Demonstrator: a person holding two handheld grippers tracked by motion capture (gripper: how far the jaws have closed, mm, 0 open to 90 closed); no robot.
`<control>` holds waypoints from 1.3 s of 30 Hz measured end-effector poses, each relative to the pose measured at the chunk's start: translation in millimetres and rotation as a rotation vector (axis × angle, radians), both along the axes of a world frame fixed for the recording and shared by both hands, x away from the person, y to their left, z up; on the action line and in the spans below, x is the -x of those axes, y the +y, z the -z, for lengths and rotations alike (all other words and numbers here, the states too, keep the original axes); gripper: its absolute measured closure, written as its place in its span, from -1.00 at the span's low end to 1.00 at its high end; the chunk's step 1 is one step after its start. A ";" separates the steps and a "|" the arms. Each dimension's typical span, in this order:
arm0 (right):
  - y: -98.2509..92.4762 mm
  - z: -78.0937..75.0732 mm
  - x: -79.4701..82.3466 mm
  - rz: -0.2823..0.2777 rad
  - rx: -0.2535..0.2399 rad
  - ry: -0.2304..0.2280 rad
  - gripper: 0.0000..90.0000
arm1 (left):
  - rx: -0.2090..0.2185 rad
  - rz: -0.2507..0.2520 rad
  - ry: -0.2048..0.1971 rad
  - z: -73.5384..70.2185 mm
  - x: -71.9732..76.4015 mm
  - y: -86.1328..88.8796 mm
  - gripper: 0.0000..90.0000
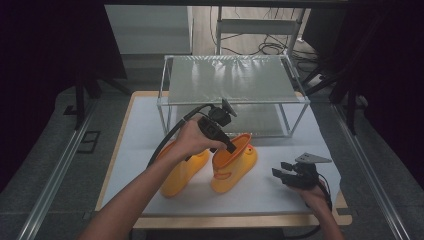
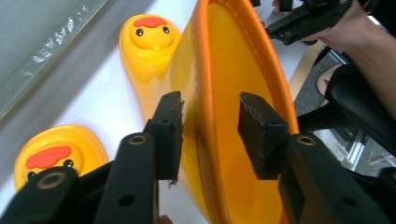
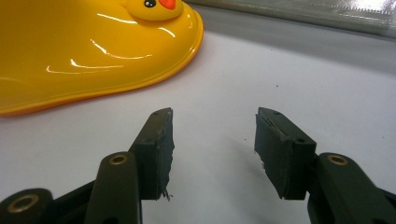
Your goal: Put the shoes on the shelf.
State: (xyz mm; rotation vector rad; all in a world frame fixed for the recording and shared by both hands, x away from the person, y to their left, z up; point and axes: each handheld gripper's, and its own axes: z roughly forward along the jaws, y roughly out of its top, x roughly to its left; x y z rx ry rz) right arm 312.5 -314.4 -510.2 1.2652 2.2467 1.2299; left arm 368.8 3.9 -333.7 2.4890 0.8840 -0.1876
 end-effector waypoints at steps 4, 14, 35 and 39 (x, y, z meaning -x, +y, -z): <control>-0.7 0.1 -0.2 0.002 0.000 0.003 0.04 | -0.010 -0.005 -0.009 3.6 -0.7 -0.3 0.64; -1.2 0.3 -0.4 0.008 0.002 0.003 0.05 | -0.009 -0.017 -0.024 1.7 1.1 -1.8 0.92; -5.1 -0.8 -0.8 0.029 -0.008 -0.007 0.06 | 0.077 -0.057 -0.075 -23.5 31.2 60.1 0.92; -4.7 -0.4 -1.1 0.029 -0.006 0.001 0.07 | 0.053 -0.067 -0.091 -15.9 39.5 74.5 0.92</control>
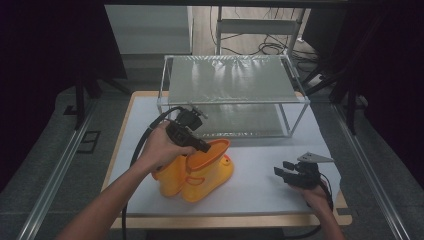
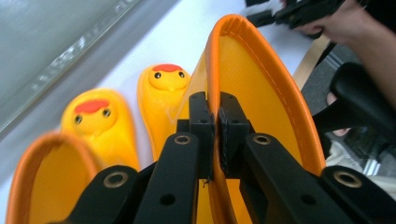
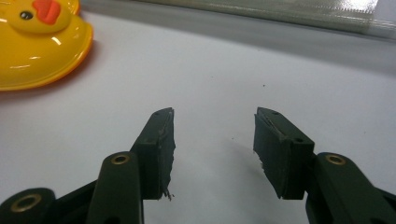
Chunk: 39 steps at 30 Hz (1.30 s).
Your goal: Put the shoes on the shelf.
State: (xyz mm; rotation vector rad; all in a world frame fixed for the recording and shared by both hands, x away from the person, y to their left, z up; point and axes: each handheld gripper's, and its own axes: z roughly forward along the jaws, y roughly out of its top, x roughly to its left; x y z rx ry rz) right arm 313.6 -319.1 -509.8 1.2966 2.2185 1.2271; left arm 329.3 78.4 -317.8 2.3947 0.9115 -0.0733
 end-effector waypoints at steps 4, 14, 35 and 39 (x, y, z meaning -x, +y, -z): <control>0.5 0.4 -0.2 -0.001 0.002 -0.002 0.06 | -0.018 0.000 -0.017 4.7 8.3 10.5 0.92; 0.7 0.0 0.2 -0.002 0.001 -0.005 0.06 | -0.062 0.000 -0.040 12.6 21.8 21.2 0.83; 0.0 -0.4 0.2 0.004 0.000 -0.003 0.06 | 0.077 -0.082 -0.001 -1.0 15.3 61.6 -0.10; 0.5 -0.1 0.0 0.004 0.001 0.000 0.06 | 0.088 -0.061 0.047 8.6 14.2 59.8 -0.14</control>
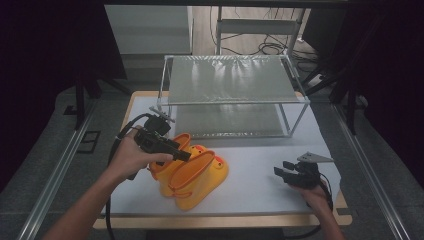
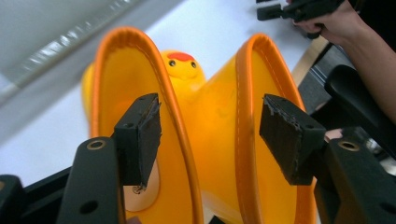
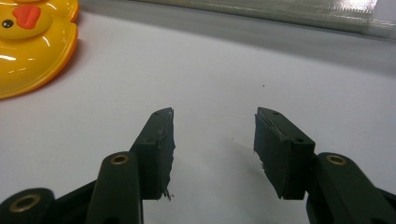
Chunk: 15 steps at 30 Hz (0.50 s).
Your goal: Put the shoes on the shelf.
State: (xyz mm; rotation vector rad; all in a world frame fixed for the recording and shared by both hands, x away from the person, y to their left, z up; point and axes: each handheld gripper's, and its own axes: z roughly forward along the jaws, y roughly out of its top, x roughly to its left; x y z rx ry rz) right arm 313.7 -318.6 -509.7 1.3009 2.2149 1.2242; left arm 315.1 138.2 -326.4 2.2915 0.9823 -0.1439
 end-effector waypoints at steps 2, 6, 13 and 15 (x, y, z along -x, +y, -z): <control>0.2 0.2 -0.1 -0.001 0.002 -0.002 0.06 | -0.001 0.012 0.009 3.5 0.8 -3.3 -0.16; 0.4 0.4 -0.2 0.000 0.001 0.002 0.06 | -0.051 0.032 0.008 9.7 1.6 -11.3 -0.18; -0.5 0.1 -0.1 0.004 0.000 0.002 0.06 | -0.124 0.013 -0.019 20.3 1.4 -24.8 0.01; -0.8 0.1 -0.1 0.004 0.000 0.002 0.06 | -0.131 0.013 -0.024 19.4 1.9 -25.8 0.17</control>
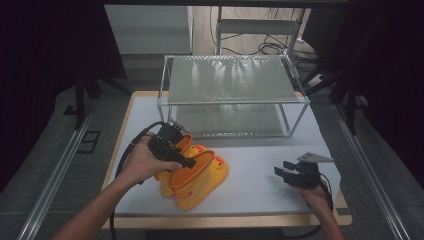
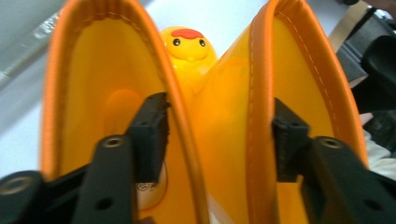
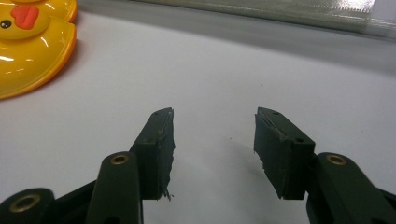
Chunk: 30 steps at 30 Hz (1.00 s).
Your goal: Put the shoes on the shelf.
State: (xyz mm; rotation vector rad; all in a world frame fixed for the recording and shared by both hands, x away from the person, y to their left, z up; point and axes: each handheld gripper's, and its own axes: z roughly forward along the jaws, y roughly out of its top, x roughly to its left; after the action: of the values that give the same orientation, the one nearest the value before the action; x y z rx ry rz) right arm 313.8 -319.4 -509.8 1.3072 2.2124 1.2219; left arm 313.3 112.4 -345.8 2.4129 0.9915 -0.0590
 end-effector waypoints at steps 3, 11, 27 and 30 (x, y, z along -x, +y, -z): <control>0.0 0.4 -0.3 0.002 0.000 0.001 0.06 | -0.013 0.006 -0.012 -0.4 1.4 -2.0 0.45; 0.0 0.3 -0.4 0.007 0.002 0.003 0.06 | -0.018 -0.013 -0.042 -0.8 0.9 0.1 0.81; -5.3 -1.0 -0.9 0.024 -0.009 -0.005 0.06 | 0.132 0.013 0.011 -21.0 -17.4 -1.3 0.82; -5.5 -1.6 -0.6 0.024 -0.013 -0.009 0.06 | 0.151 0.030 -0.005 -37.4 -15.9 -7.1 0.82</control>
State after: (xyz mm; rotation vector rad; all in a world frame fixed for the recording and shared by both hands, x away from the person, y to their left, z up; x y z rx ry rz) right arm 314.4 -324.9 -508.2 1.3270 2.1803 1.2327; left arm 329.1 105.3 -308.4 2.2891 0.9147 -0.1340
